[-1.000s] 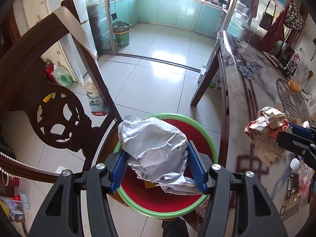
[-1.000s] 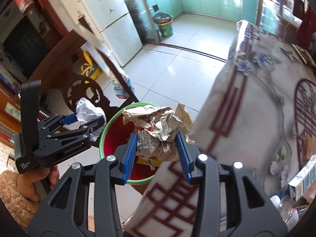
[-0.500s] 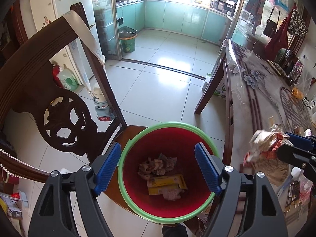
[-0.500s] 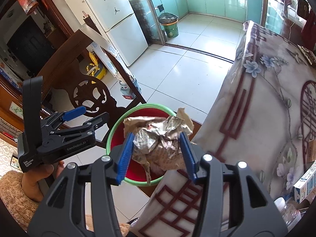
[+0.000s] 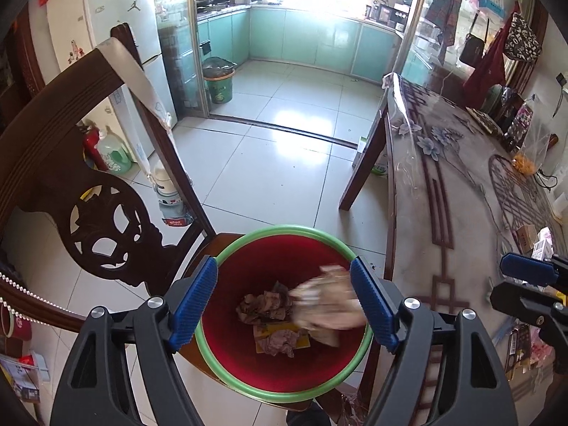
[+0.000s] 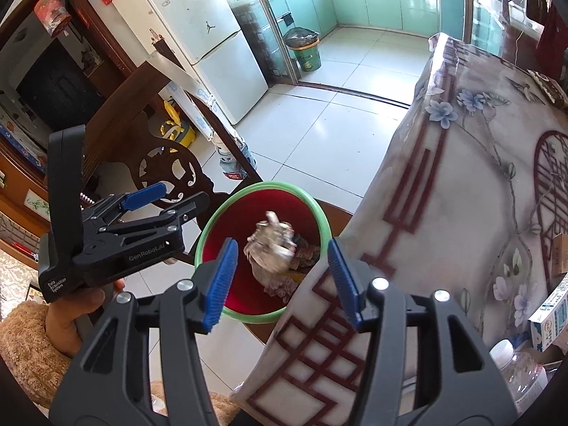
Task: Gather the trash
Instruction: 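Open the left gripper over the red bucket while the right releases crumpled paper, then move both tools back over the table toward the remaining trash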
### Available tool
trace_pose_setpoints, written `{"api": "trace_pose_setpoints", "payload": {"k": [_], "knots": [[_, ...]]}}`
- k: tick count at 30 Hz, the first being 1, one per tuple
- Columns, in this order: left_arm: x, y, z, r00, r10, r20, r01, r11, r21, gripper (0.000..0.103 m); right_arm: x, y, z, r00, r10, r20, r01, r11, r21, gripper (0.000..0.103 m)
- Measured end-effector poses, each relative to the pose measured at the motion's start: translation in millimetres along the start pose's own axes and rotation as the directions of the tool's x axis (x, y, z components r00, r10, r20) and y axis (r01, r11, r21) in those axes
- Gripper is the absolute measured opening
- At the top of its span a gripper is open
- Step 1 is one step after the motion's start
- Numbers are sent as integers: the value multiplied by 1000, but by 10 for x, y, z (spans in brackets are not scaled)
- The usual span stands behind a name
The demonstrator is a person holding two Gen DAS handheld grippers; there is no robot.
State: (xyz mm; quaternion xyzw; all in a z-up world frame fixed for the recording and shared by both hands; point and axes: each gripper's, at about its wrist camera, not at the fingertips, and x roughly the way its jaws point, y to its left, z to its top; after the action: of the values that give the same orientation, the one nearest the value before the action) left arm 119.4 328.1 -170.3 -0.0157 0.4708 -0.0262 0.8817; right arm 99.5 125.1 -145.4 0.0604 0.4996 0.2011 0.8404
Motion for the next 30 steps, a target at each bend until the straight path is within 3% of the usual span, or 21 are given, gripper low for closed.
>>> {"api": "trace_pose_setpoints", "payload": {"k": [8,11,15,23,30], "knots": [[-166,158,-77,999,34,22,-34,999,-37,74,-61,-33,-32,1000,-6,9,6,1000,-3,52],[-192,181,-84,999,41,25,-40,998,-45,74,-141,-140,-82,999,-24,24,23,999,24,58],[-202,87,-62,1000,16,22,-15,999,-47,74,-238,-356,-179,998,-62,32,59,995,80,59],[-145,-765,-20,992,-129,-3,129,985,114,74,-652,-1055,-466,975,-214,56,195,950,244,61],[-115,-1742,-77,964,-257,-65,265,926,268,74,-1336,-2055,-925,913,-403,58,336,826,454,63]]}}
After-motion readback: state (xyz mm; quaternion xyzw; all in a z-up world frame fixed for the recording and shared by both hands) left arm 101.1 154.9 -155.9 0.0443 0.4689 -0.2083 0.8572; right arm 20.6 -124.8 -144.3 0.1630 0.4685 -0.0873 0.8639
